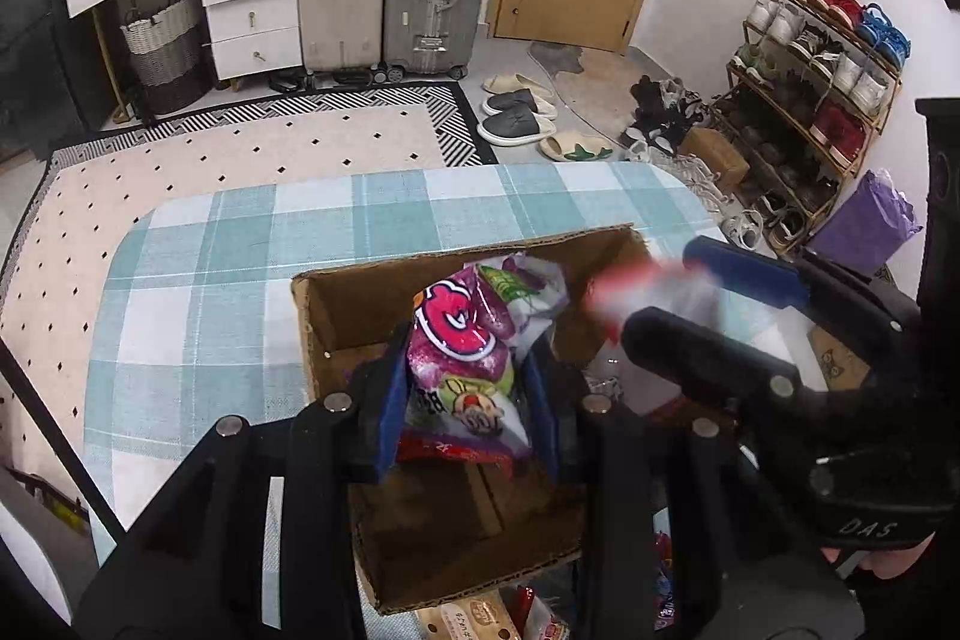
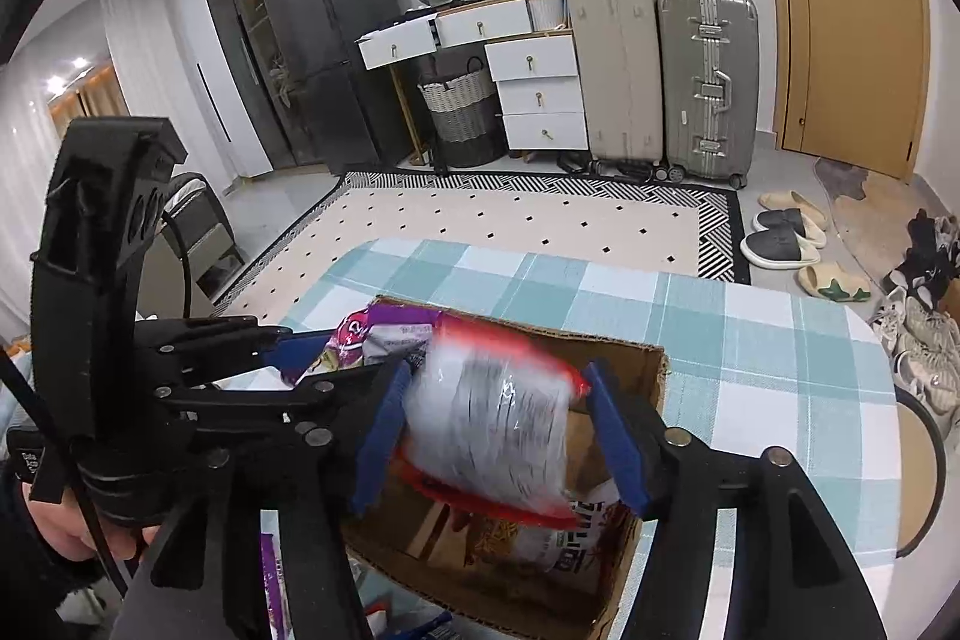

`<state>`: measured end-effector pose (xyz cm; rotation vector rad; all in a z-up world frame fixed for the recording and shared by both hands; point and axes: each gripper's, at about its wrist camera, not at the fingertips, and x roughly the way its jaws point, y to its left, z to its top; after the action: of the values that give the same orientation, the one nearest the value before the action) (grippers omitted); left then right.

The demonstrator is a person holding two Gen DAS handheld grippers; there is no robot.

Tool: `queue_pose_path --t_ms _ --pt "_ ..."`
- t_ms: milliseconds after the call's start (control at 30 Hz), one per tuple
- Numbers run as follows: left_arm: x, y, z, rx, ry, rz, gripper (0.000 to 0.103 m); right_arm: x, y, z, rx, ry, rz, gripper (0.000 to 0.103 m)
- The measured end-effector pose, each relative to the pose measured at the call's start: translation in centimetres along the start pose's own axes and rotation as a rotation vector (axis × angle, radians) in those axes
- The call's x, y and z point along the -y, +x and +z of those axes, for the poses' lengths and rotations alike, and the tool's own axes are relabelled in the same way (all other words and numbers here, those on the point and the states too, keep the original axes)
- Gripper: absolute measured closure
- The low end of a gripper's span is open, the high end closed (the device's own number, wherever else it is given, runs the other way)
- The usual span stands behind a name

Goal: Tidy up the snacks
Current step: 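Lift both packets over the box and open both grippers to drop them, then withdraw both open grippers from the box toward the remaining snacks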

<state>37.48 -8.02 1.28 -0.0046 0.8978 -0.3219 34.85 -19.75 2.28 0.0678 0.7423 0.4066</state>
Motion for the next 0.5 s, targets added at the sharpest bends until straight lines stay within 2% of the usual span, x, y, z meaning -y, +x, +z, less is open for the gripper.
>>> queue_pose_path --t_ms 200,267,300,367,500 --pt "-0.1 -2.3 -0.5 0.051 -0.014 0.022 0.049 0.0 -0.8 -0.3 0.007 0.004 -0.004 0.034" --pt "0.1 -3.1 -0.7 0.063 -0.007 0.026 0.037 0.0 -1.5 -0.4 0.024 0.006 -0.011 0.03" --pt "0.2 -3.7 -0.8 0.074 0.006 0.023 0.035 -0.1 -1.9 -0.5 0.03 0.007 -0.012 0.025" --pt "0.5 -4.8 -1.0 0.1 0.022 0.037 0.023 -0.1 -2.9 -0.5 0.048 0.005 -0.027 0.016" --pt "0.9 -7.1 -1.5 0.127 0.024 0.028 0.021 -0.3 -5.0 -0.7 0.079 0.01 -0.036 0.013"
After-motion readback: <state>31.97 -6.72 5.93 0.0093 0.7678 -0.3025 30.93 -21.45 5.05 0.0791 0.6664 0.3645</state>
